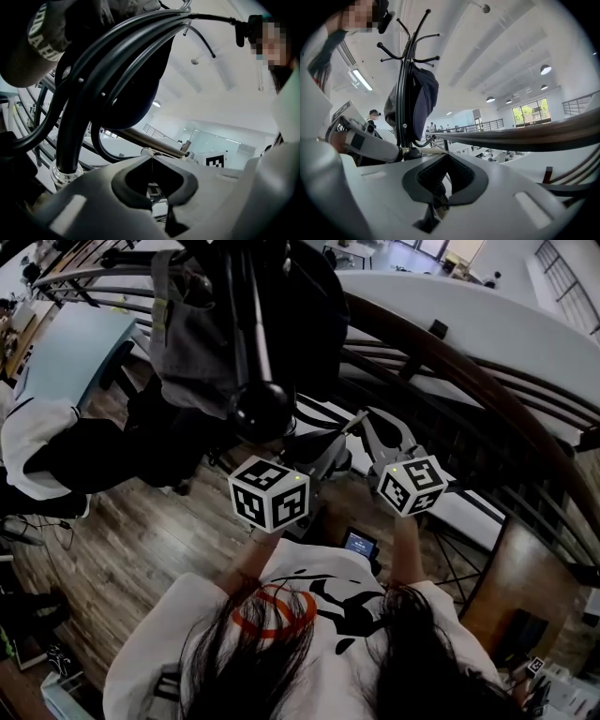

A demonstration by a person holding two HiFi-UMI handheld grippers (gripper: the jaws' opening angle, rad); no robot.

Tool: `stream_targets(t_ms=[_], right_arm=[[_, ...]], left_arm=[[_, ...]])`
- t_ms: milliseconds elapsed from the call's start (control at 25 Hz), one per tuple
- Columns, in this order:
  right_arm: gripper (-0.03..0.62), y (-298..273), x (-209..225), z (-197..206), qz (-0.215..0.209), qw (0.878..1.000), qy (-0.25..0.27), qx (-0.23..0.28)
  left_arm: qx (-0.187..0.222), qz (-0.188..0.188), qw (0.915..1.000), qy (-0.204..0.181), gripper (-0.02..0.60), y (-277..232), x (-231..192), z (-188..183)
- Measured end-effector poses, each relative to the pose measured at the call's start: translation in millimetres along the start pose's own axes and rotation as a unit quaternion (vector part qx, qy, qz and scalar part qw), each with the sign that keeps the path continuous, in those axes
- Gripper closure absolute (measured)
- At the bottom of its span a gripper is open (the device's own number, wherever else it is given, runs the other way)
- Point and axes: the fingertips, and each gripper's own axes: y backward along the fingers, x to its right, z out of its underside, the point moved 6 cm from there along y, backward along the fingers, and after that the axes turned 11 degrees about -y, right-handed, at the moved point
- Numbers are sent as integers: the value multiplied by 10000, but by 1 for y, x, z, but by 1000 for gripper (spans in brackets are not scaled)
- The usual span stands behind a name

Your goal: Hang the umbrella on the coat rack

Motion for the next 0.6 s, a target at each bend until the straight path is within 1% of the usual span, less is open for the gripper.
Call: stream_targets(t_ms=[120, 480, 600], right_arm=[[568, -6, -1, 9, -54, 9999, -15, -145], [566, -28, -15, 29, -395, 9982, -74, -450], [566, -35, -21, 36, -527, 9971, -57, -549]], left_arm=[[-85, -109, 9999, 42, 581, 3, -7, 6], [-26, -582, 9981, 209, 581, 22, -35, 14], [-3, -680, 9974, 258, 580, 28, -41, 18]])
